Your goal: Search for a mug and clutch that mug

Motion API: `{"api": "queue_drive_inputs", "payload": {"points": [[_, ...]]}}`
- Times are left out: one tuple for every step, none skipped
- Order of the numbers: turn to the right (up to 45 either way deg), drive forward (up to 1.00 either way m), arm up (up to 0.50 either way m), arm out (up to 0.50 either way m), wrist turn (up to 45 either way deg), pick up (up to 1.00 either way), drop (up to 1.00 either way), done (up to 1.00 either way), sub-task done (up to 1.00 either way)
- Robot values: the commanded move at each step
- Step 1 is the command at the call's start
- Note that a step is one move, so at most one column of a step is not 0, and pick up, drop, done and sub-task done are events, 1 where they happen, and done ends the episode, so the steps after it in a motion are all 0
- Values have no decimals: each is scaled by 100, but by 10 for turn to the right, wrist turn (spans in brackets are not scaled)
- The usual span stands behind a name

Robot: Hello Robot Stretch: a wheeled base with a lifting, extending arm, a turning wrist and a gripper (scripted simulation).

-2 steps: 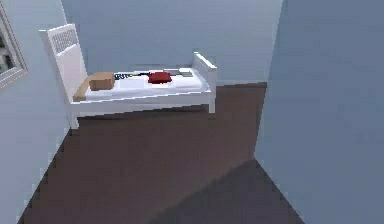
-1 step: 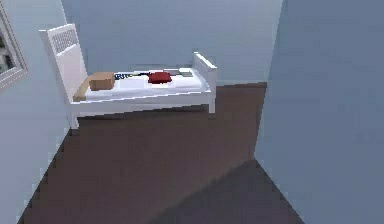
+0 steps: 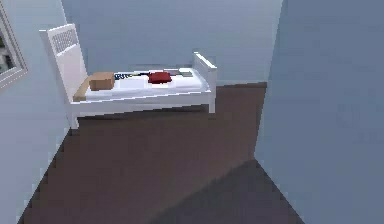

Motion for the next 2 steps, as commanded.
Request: {"api": "queue_drive_inputs", "payload": {"points": [[0, 0, 0, 0, 240, 0, 0, 0, 0], [0, 0, -30, 0, 0, 0, 0, 0, 0]]}}
